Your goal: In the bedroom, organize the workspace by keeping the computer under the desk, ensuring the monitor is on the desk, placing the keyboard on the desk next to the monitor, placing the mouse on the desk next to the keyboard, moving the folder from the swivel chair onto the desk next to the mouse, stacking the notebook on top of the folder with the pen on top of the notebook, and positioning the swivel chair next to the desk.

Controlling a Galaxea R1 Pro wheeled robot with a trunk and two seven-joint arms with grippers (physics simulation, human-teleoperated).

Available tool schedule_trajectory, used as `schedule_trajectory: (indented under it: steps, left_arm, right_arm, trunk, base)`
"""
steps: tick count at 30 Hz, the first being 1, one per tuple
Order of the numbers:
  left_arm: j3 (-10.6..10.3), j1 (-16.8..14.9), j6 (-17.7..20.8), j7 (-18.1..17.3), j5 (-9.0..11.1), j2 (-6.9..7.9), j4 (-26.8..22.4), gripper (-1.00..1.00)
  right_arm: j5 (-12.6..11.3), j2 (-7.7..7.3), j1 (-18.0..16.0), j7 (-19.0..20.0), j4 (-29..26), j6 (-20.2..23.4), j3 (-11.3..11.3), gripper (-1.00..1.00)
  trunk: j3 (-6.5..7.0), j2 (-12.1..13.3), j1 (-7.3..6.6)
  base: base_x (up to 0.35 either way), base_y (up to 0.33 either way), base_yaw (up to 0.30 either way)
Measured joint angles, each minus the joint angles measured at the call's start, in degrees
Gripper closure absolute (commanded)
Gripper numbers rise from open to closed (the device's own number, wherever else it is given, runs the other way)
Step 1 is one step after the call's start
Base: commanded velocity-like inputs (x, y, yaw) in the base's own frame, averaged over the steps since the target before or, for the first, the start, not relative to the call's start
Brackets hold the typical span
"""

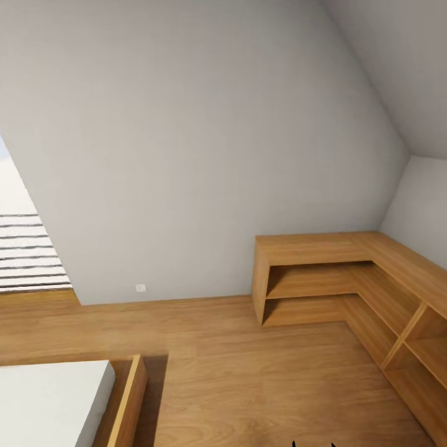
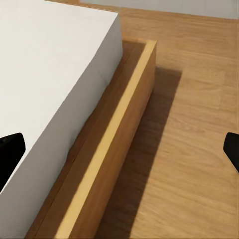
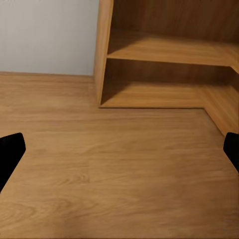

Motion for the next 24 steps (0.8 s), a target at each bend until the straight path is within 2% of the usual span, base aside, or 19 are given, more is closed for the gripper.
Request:
schedule_trajectory:
  steps: [24]
  left_arm:
    - [0.0,0.0,0.1,-0.1,0.0,0.00,0.0,-1.00]
  right_arm:
    - [-0.1,-0.10,0.0,0.0,-0.1,0.0,-0.1,-1.00]
  trunk:
    - [0.00,0.0,0.00]
  base:
    - [0.331,0.000,0.000]
